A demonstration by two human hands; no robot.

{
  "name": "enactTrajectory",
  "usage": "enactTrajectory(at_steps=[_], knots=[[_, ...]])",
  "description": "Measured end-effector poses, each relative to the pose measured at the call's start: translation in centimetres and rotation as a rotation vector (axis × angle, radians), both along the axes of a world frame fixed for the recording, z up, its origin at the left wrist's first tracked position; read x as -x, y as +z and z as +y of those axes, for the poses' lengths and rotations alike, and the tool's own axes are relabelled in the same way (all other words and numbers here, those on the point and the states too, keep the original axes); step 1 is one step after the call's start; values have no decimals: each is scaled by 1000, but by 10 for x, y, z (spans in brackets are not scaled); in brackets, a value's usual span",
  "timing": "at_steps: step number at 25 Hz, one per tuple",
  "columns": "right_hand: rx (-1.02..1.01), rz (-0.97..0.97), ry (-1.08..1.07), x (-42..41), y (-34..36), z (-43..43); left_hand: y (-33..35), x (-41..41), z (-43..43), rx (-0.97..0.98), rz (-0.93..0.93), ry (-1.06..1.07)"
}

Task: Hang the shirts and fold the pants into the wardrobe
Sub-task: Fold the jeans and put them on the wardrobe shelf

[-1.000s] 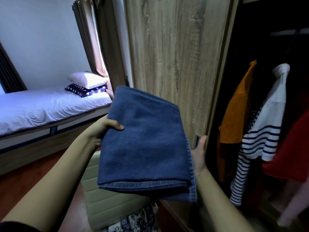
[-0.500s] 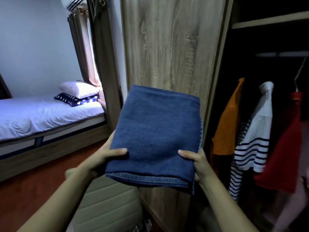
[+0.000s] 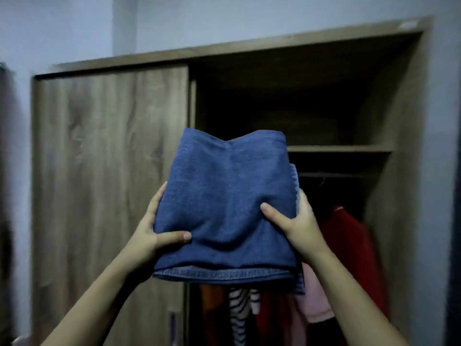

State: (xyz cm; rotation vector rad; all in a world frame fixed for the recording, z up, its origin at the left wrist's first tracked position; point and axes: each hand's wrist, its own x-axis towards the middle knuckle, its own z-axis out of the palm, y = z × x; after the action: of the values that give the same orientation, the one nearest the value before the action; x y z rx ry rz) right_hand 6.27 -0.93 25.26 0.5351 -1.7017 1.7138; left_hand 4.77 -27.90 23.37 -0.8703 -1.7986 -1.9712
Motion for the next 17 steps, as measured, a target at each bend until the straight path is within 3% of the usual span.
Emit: enactTrajectory(at_steps=[5,10,17], knots=[[-151,79,-300,22,96,68,84,52,79,-77,25,-210],[-243,46,-346,60,172,128,150,112,143,-65,4,-333],[-211,-137,-449,128,246,199,223,177,220,31,-267,-300]])
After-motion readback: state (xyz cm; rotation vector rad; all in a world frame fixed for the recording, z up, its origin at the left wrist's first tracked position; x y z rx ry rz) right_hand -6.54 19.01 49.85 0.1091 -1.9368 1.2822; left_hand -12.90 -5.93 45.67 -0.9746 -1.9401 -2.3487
